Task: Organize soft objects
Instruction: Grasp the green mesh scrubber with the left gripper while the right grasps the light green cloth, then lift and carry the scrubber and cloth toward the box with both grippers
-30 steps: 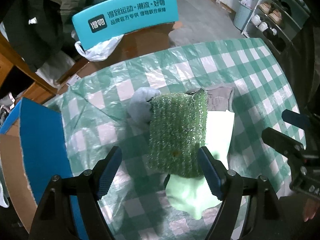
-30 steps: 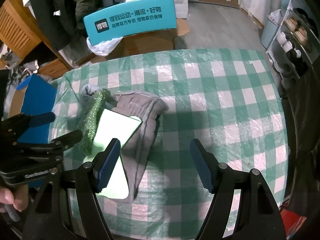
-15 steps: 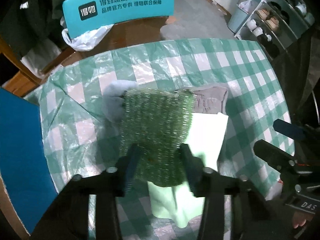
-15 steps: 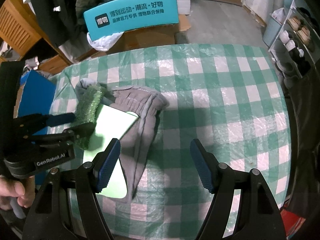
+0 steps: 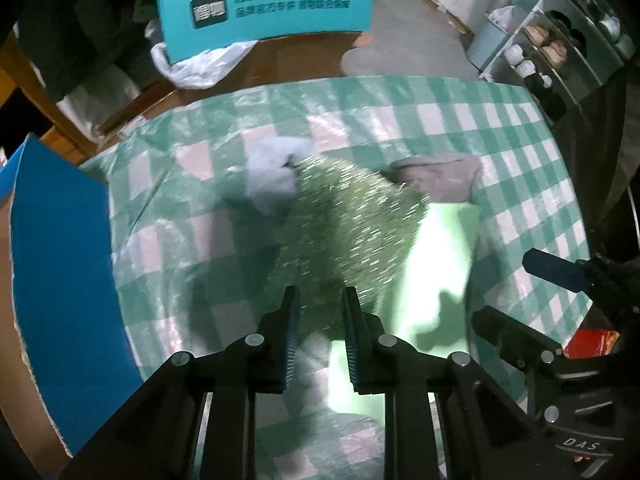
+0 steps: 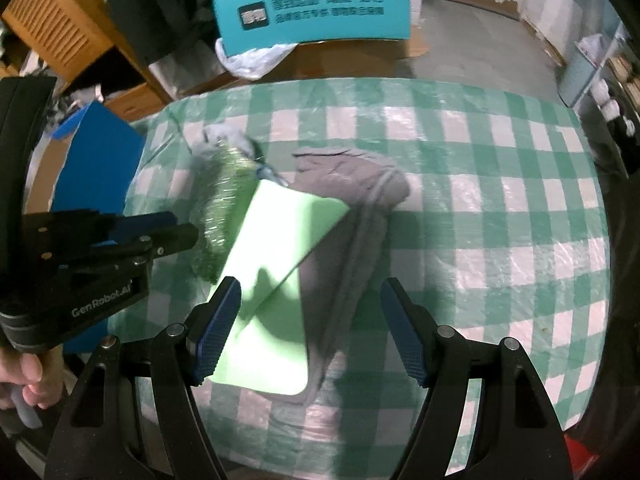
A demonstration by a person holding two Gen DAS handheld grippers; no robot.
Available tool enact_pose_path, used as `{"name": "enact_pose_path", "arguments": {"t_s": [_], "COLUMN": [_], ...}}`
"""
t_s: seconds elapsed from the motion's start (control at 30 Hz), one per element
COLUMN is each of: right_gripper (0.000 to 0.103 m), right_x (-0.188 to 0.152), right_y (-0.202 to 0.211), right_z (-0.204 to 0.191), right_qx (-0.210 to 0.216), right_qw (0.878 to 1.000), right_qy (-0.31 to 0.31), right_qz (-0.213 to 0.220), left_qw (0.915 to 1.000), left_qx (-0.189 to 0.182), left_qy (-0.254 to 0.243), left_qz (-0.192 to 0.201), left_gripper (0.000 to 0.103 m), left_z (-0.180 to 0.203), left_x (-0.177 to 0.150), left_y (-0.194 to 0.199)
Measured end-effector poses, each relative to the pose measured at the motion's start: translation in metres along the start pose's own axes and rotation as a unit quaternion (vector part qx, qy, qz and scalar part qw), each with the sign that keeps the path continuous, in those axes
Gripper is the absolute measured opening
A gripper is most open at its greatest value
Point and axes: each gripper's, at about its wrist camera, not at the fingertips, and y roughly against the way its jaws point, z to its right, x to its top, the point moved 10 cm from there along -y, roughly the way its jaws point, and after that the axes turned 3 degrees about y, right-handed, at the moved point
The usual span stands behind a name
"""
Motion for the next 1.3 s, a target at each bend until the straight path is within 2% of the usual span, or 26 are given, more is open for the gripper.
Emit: {"name": "enact_pose_path", "arguments": {"t_s": [0.13,0.33,0.4,0.47,0.63,0.7,0.77,0.83,0.9,0.93,0.97,1.0,1.07,1.3], "right_gripper": [0.073,0.078,0.078,0.078,0.078,0.069,0.052,0.043,0.033,0.027,0.026,0.026,0.019,0.012], "right_x": [-0.001,-0.002,-0.002,-0.001,-0.004,-0.006,-0.008,-0.009,-0.01,-0.01,-0.01,-0.01,-0.011,-0.014], "right_y": [-0.009,-0.023,-0.029,-0.035,-0.05,-0.054,-0.058,-0.058,-0.056,-0.055,-0.052,-0.05,-0.045,-0.028], "right_z": [-0.014,-0.031,-0.035,-0.037,-0.04,-0.04,-0.038,-0.036,-0.034,-0.033,-0.032,-0.031,-0.029,-0.021], "right_qx": [-0.001,-0.003,-0.013,-0.021,-0.049,-0.054,-0.056,-0.052,-0.051,-0.049,-0.041,-0.036,-0.026,-0.005], "right_qw": [1.0,0.999,0.999,0.999,0.997,0.996,0.996,0.996,0.996,0.996,0.997,0.997,0.998,0.999], "right_qy": [0.014,0.021,0.026,0.028,0.044,0.048,0.049,0.048,0.046,0.044,0.039,0.035,0.031,0.026], "right_qz": [-0.01,-0.024,-0.029,-0.035,-0.05,-0.054,-0.058,-0.058,-0.057,-0.056,-0.054,-0.052,-0.048,-0.034], "left_qw": [0.9998,0.9992,0.9992,0.9993,0.9992,0.9992,0.9993,0.9993,0.9995,0.9996,0.9996,0.9997,0.9998,0.9996], "left_qx": [0.016,0.021,0.022,0.024,0.036,0.036,0.033,0.032,0.028,0.026,0.024,0.021,0.015,0.011], "left_qy": [0.013,0.027,0.024,0.019,0.004,0.003,0.003,0.005,0.005,0.004,0.003,0.0,-0.007,-0.019], "left_qz": [-0.007,-0.02,-0.023,-0.023,-0.018,-0.017,-0.018,-0.018,-0.016,-0.014,-0.012,-0.009,-0.006,-0.017], "left_gripper": [0.021,0.021,0.026,0.035,0.045,0.05,0.054,0.057,0.063,0.07,0.075,0.077,0.08,0.08], "left_z": [-0.023,-0.044,-0.047,-0.049,-0.054,-0.054,-0.055,-0.055,-0.051,-0.048,-0.045,-0.041,-0.031,-0.01], "left_x": [-0.007,-0.018,-0.021,-0.024,-0.027,-0.026,-0.025,-0.024,-0.021,-0.019,-0.016,-0.014,-0.011,-0.005], "left_y": [-0.002,-0.005,-0.005,-0.006,-0.004,-0.004,-0.005,-0.005,-0.004,-0.004,-0.004,-0.004,-0.004,-0.02]}}
